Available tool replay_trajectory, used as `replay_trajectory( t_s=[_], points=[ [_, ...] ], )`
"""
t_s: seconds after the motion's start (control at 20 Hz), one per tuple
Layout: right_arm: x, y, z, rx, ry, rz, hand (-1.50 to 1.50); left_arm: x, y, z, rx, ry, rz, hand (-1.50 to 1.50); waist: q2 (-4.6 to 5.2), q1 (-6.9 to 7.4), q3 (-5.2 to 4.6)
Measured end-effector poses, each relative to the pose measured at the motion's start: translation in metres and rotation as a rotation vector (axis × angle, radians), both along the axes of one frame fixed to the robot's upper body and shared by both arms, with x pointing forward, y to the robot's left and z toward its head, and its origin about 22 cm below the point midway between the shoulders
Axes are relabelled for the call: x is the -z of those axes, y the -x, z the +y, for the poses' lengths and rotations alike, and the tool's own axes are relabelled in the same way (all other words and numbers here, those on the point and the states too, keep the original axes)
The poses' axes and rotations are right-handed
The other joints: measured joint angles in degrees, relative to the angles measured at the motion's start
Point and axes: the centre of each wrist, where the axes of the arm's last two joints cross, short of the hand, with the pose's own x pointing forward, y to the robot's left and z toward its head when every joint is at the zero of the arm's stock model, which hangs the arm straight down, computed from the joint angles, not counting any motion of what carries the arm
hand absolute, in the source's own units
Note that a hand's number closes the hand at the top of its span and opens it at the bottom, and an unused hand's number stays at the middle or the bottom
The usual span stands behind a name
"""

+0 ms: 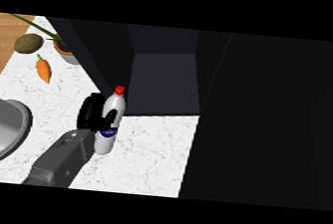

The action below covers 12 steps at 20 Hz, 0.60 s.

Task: Pick up the bottled water, place it into the cabinet and close the cabinet

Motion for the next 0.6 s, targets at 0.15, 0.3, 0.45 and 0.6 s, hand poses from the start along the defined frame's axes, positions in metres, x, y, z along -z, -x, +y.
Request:
replay_trajectory(
  t_s=[0.15,0.3,0.45,0.6],
  points=[
    [0.0,0.0,-0.005,-0.019,-0.005,0.001,-1.5,-0.004,-0.005,0.003,-0.025,-0.065,0.005,1.5,0.1,-0.66,0.05],
    [-0.001,-0.001,-0.01,-0.032,-0.015,-0.006,-1.5,-0.007,-0.008,0.003,-0.043,-0.101,0.012,1.5,0.18,-1.09,0.1],
    [-0.002,-0.001,-0.016,-0.04,-0.018,-0.015,-1.5,-0.008,-0.011,0.0,-0.058,-0.134,0.027,1.5,0.08,-1.13,0.24],
    [-0.002,-0.002,-0.022,-0.051,-0.027,-0.013,-1.5,-0.008,-0.01,-0.002,-0.076,-0.153,0.026,1.5,0.0,-1.12,0.43]
  ],
)
